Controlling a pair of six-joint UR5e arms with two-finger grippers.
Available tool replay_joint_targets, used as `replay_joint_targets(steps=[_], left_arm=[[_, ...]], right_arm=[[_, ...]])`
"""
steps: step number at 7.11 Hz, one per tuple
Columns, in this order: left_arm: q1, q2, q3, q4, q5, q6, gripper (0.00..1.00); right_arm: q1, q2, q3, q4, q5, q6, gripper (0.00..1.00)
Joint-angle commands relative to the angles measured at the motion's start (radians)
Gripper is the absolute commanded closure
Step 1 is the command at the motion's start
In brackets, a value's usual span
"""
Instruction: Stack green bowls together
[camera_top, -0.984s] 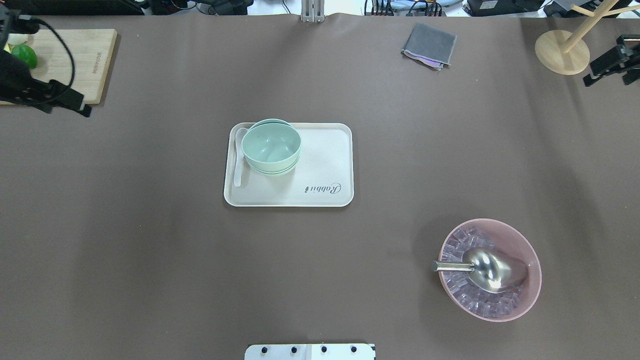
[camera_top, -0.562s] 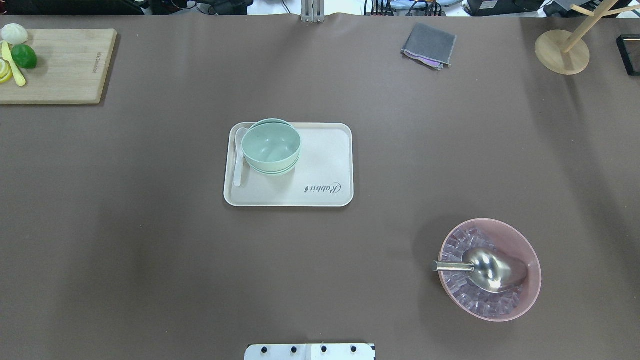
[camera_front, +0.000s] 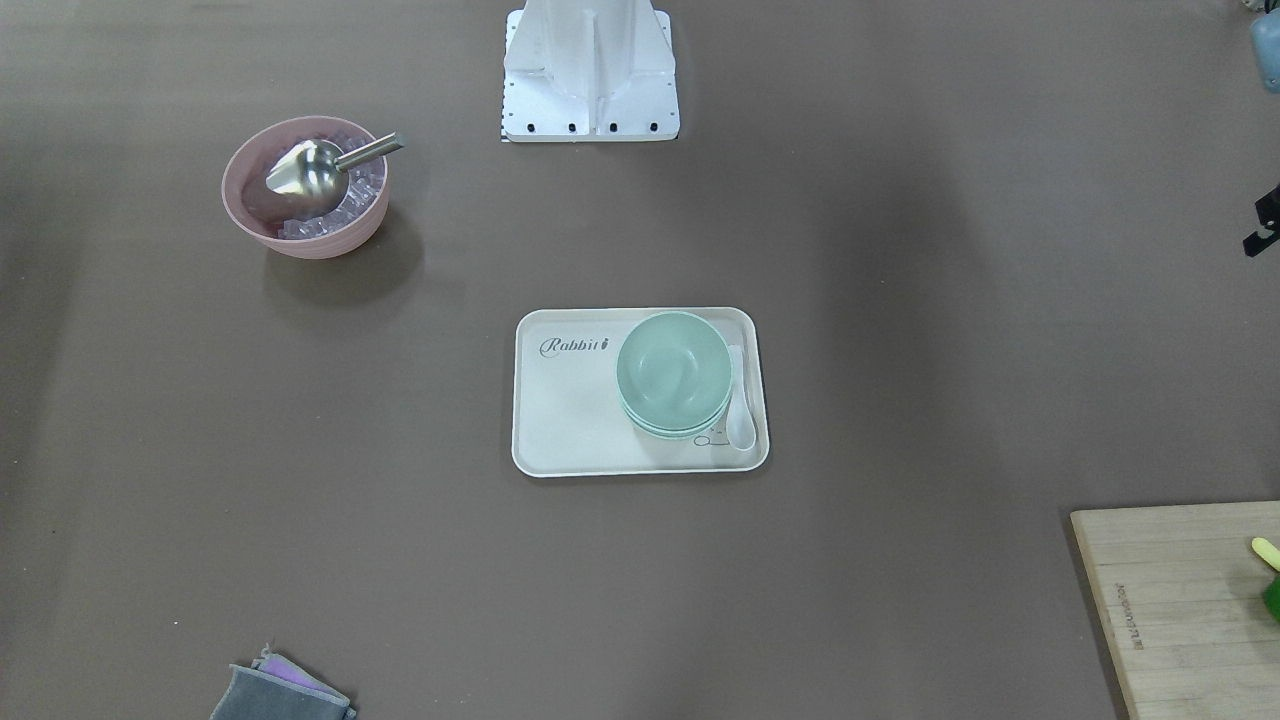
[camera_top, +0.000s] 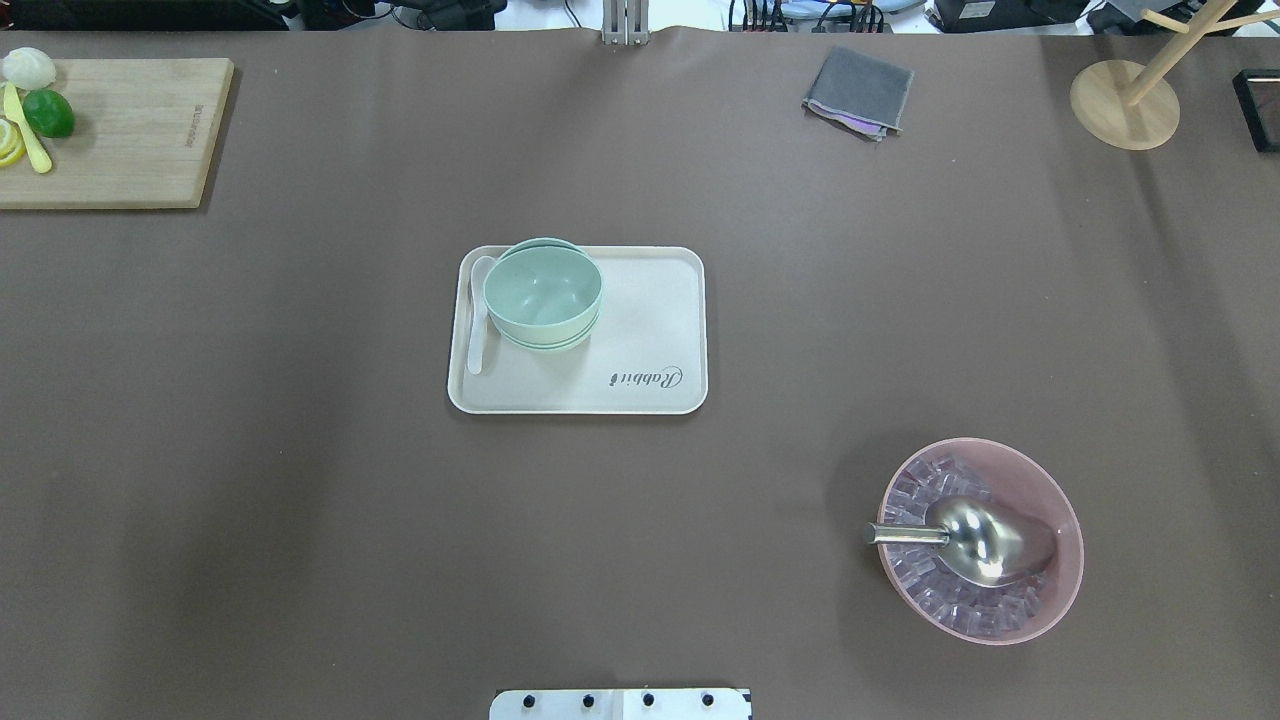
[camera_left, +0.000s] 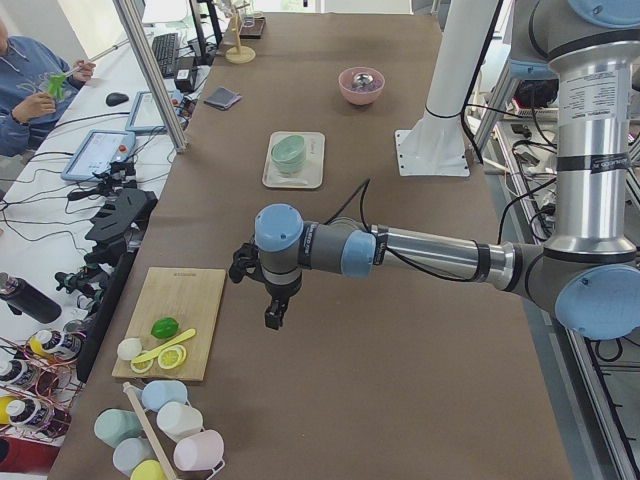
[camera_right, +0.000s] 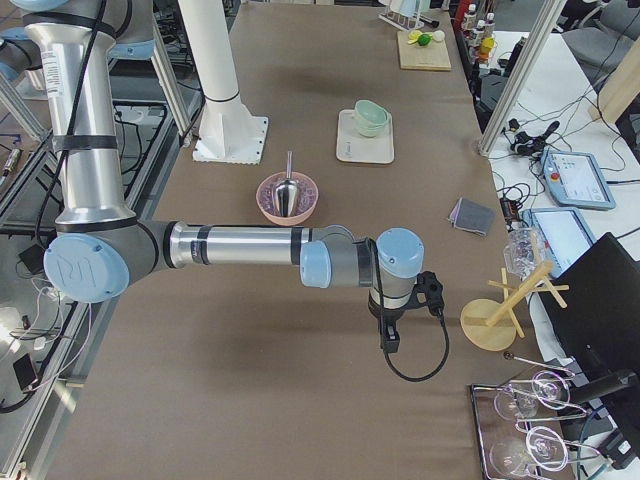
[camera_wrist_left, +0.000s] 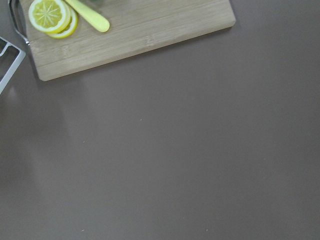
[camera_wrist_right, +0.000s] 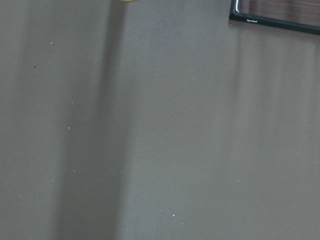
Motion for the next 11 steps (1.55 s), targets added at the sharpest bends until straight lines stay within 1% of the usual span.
replay_joint_targets(steps=[1,2,3,11], left_arm=[[-0.124,0.014,0.075,0.021,0.008,0.025,0.02],[-0.137,0.021,0.082,0.021,0.011,0.024,0.02],[-0.137,0.020,0.084,0.021,0.045,0.022,0.02],[-0.138,0.021,0.089,0.023,0.031,0.011,0.02]], right_arm=[[0.000,0.003,0.003,0.001,-0.013,-0.002,0.00],[0.000,0.000,0.003,0.001,-0.011,-0.002,0.00],[0.000,-0.006,0.003,0.002,-0.011,-0.002,0.00],[0.000,-0.012,-0.008,-0.001,-0.010,-0.002,0.00]])
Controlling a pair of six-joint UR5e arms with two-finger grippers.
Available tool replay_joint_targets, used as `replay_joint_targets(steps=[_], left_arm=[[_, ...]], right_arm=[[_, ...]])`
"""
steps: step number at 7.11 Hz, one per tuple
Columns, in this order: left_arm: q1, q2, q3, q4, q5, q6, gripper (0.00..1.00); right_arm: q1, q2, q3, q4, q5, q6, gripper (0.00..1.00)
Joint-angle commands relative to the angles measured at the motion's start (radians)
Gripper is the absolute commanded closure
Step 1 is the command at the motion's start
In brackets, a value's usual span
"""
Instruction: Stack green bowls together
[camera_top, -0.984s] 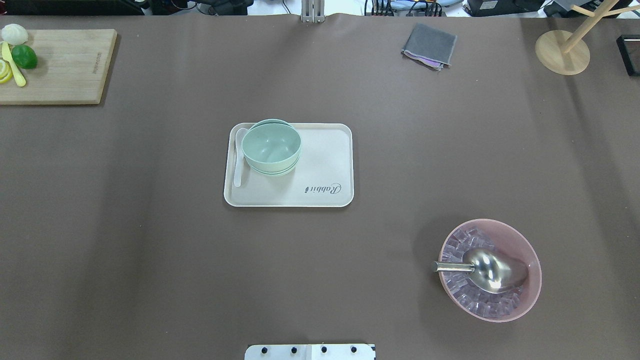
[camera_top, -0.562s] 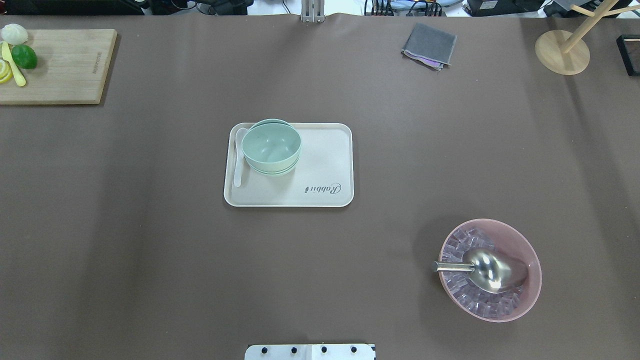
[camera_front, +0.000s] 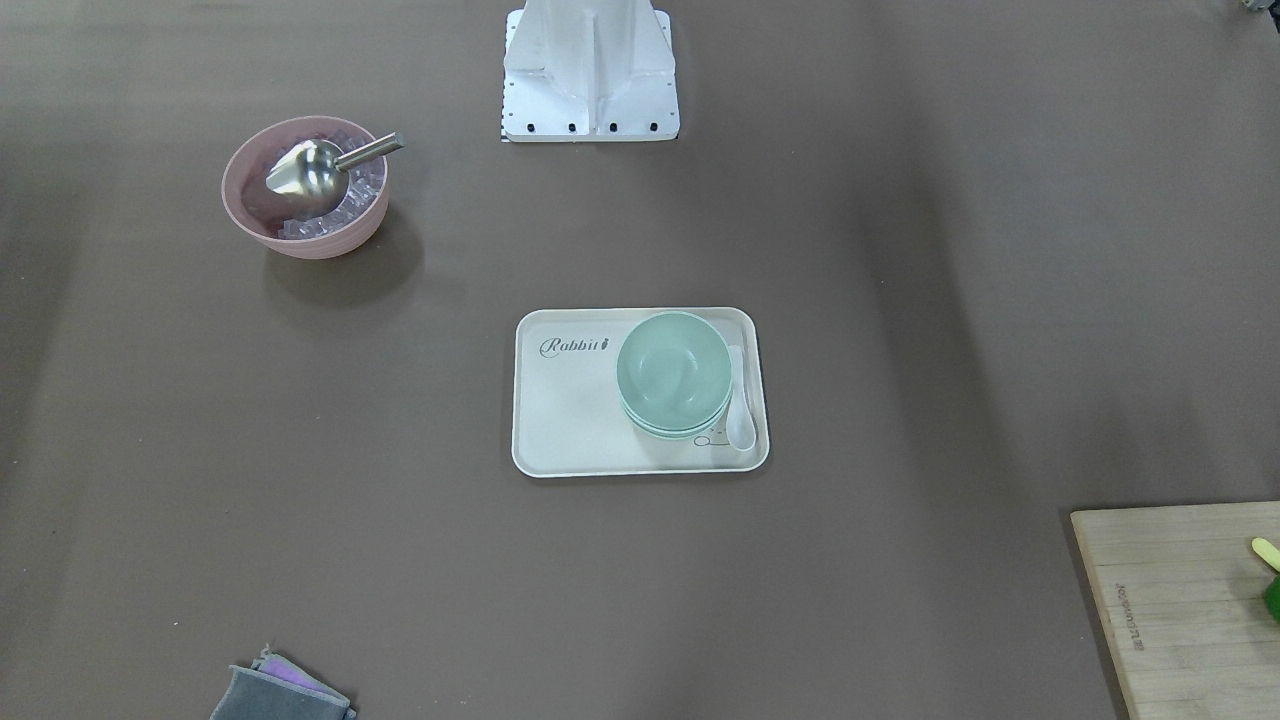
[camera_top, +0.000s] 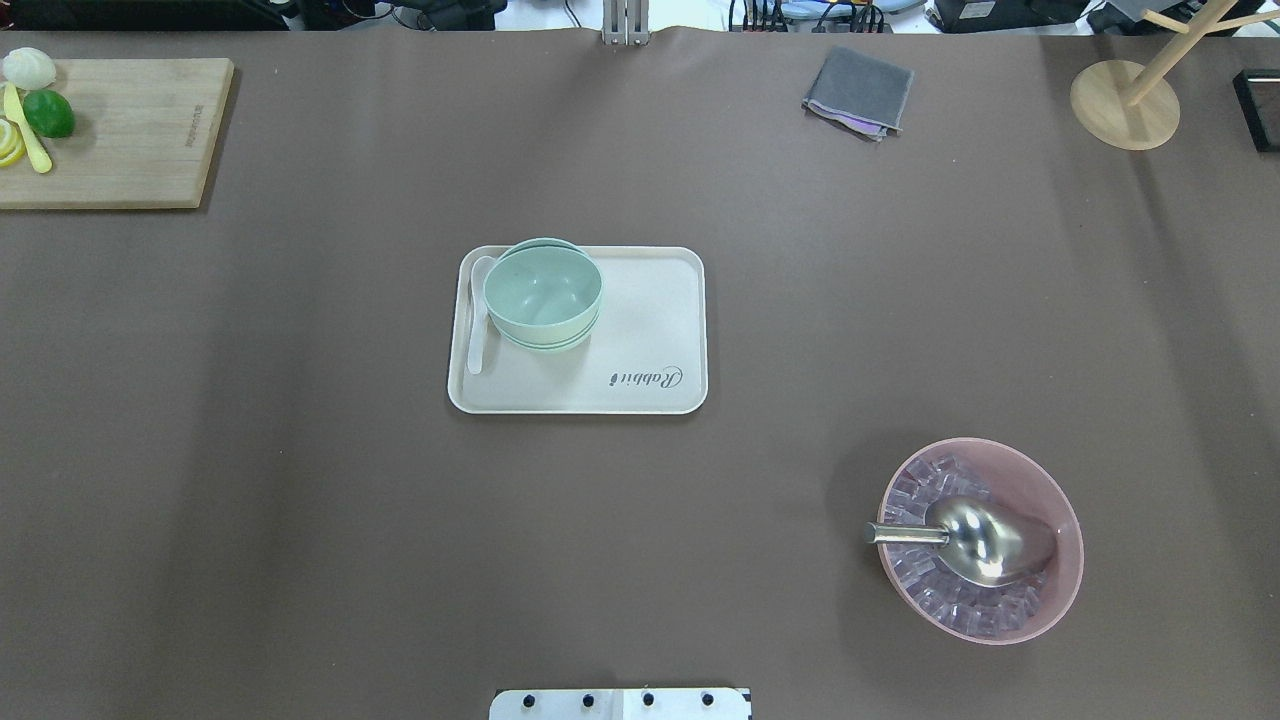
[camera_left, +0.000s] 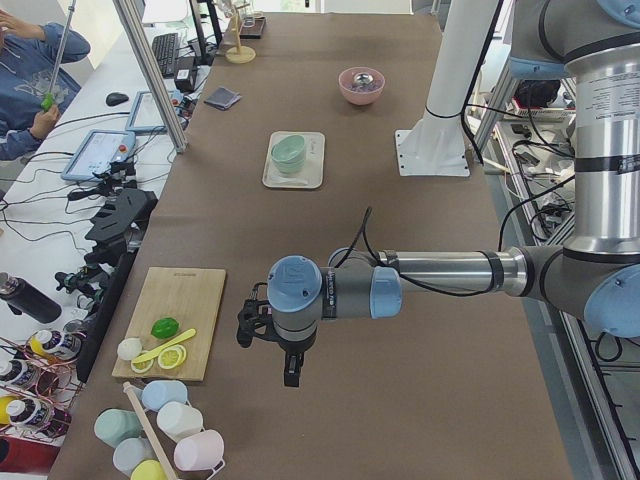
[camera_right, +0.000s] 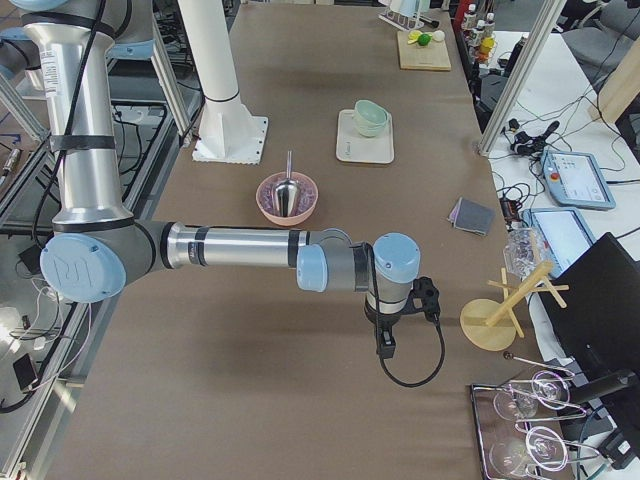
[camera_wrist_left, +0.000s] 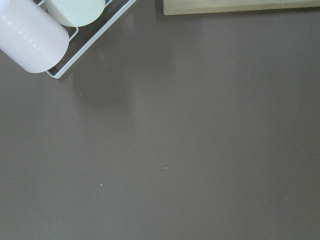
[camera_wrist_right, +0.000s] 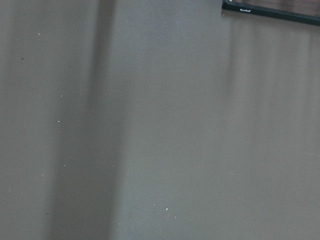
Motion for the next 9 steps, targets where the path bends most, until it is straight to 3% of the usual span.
replay_joint_targets(steps=[1,7,9], left_arm=[[0.000,0.005,-0.001,0.002,0.000,0.000,0.02],[0.000,0.018,-0.007,0.002,-0.001,-0.001,0.02],[0.000,0.021,-0.001,0.008,-0.062,-0.012,0.02]], right_arm=[[0.002,0.000,-0.010,-0.001,0.000,0.000,0.00],[-0.003,0.004,-0.016,-0.043,-0.023,0.002,0.00],[-0.003,0.006,-0.016,-0.076,-0.023,0.002,0.00]])
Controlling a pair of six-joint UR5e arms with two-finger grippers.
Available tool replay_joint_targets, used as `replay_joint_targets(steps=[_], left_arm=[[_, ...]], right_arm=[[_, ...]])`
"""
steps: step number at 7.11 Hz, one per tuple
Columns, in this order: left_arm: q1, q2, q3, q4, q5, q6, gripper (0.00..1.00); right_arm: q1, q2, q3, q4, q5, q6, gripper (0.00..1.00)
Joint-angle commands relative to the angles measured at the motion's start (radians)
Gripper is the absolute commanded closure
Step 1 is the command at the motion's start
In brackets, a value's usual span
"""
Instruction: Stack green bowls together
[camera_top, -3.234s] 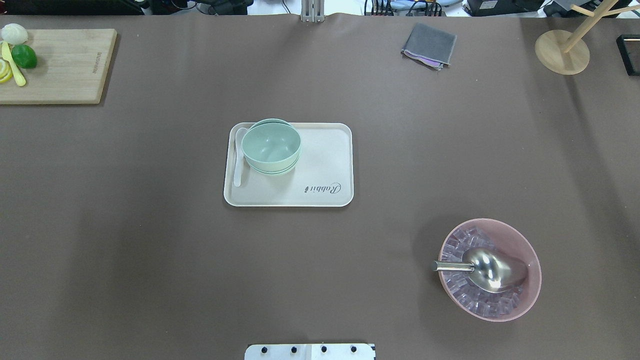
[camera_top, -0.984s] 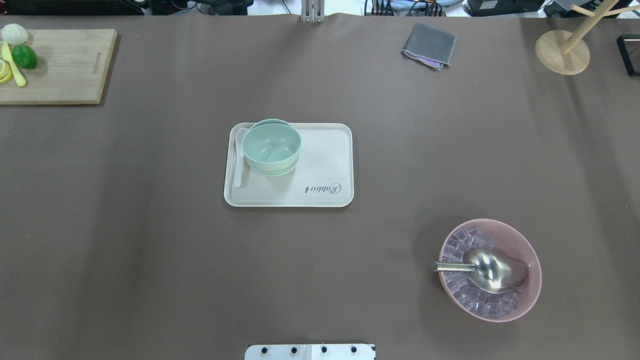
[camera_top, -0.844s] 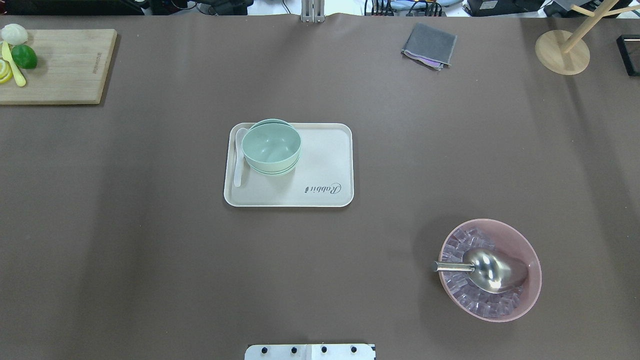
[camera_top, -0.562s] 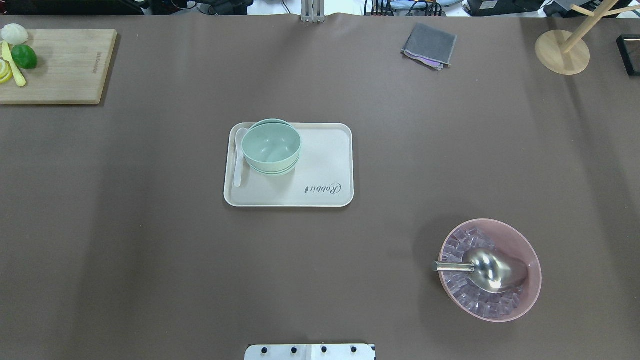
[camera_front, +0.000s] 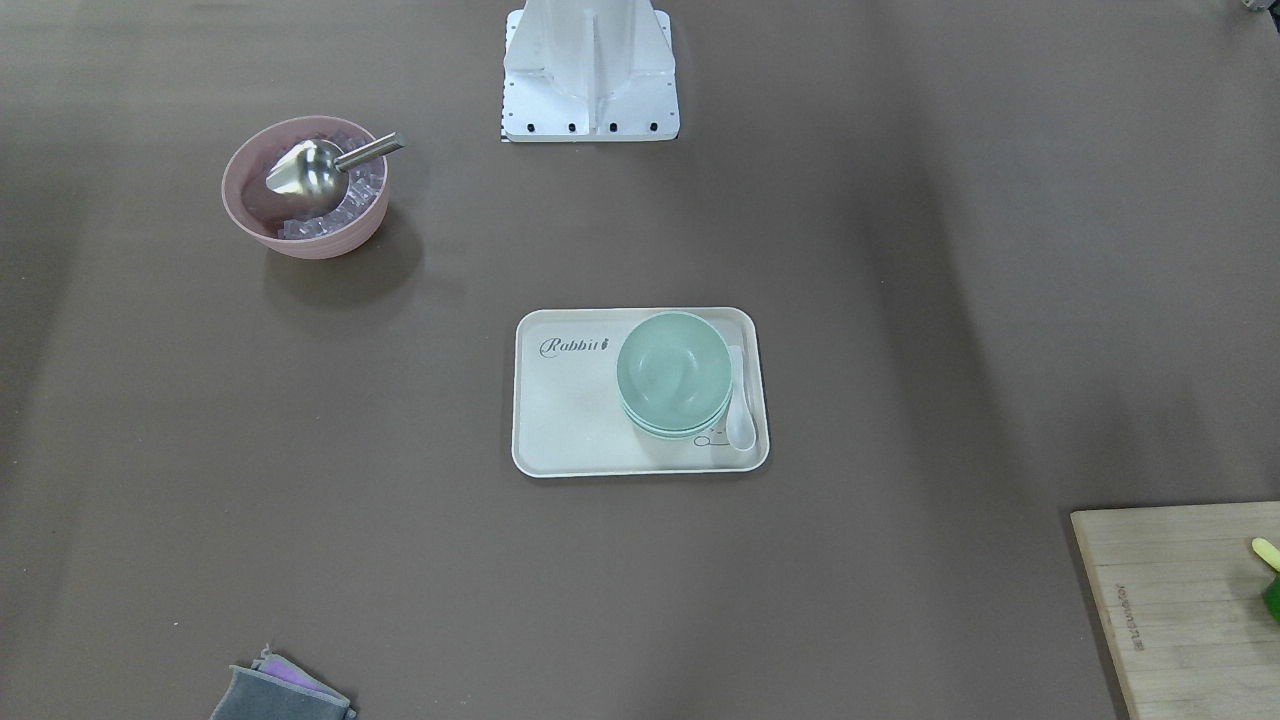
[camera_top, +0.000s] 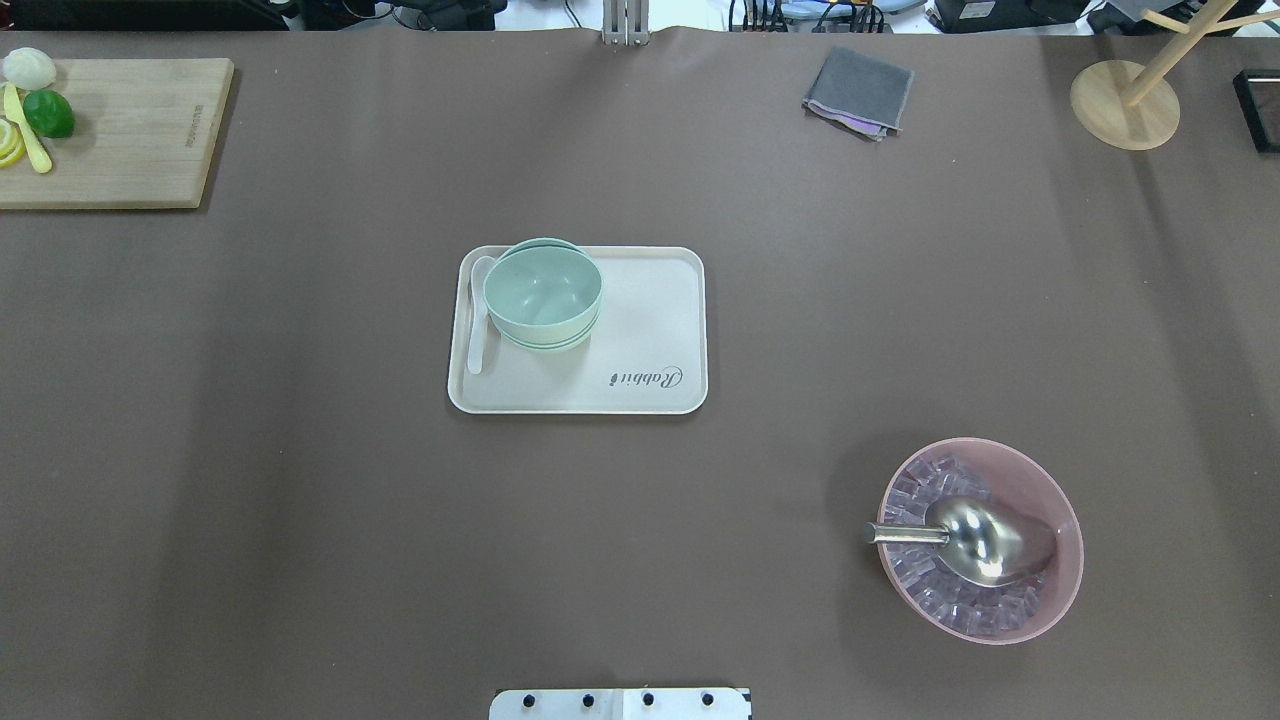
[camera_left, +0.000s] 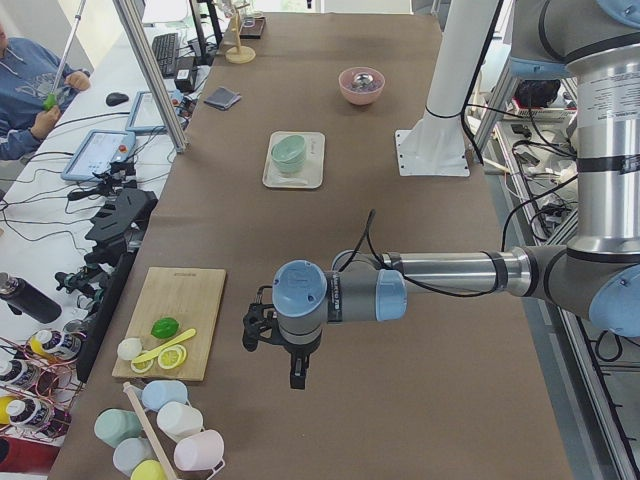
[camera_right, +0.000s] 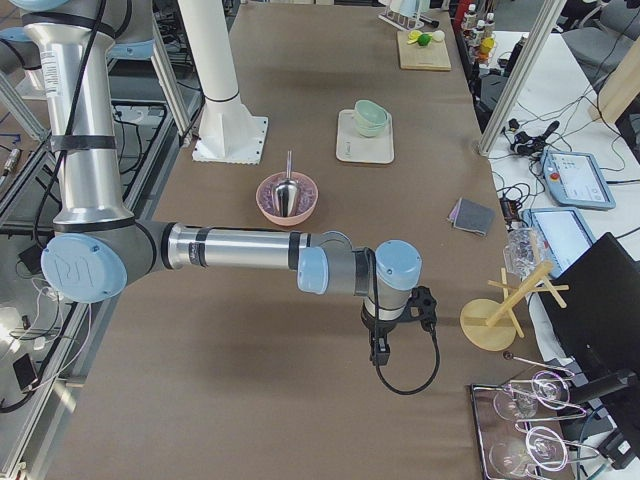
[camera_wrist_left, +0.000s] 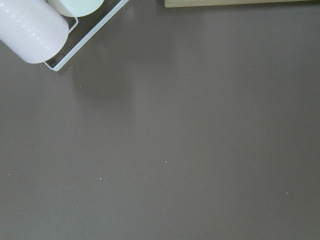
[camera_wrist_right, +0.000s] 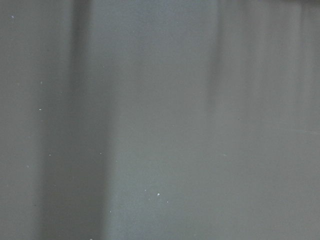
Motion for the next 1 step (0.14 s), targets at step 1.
replay_joint_targets(steps=[1], left_arm=[[0.000,0.002,0.000,0.003,-0.042,-0.008,0.02]], right_arm=[[0.000,0.002,0.000,-0.014,-0.001,0.002,0.00]])
